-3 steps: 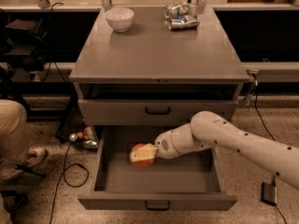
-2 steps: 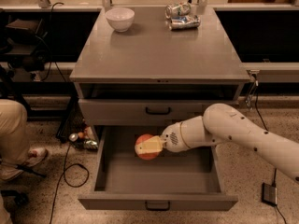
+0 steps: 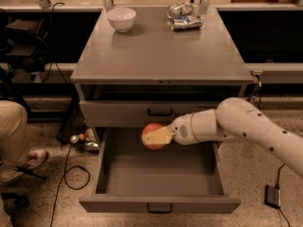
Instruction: Pick apple from middle drawer and place on counter
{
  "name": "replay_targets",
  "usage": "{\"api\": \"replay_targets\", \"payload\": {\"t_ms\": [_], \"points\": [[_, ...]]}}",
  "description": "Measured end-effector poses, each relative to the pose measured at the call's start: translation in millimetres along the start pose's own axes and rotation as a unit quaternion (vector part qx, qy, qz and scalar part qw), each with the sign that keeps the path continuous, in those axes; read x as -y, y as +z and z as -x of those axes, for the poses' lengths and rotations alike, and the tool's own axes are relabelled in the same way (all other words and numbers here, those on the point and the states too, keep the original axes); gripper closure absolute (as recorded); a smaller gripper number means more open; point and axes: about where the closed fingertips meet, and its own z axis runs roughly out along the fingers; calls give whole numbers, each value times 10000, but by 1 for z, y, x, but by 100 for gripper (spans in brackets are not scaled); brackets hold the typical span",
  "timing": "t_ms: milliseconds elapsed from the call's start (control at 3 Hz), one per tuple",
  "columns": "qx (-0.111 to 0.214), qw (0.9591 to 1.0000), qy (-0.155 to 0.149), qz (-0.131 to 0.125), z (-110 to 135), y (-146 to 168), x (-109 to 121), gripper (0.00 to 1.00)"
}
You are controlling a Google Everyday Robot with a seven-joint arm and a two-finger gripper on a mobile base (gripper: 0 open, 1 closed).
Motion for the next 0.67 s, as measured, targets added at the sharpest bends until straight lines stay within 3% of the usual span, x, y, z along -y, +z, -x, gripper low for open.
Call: {"api": "replay_targets", "payload": {"t_ms": [333, 667], "points": [[715, 9944, -725, -283, 66, -60, -4, 100], [1097, 9850, -1234, -495, 110, -103, -14, 100]]}}
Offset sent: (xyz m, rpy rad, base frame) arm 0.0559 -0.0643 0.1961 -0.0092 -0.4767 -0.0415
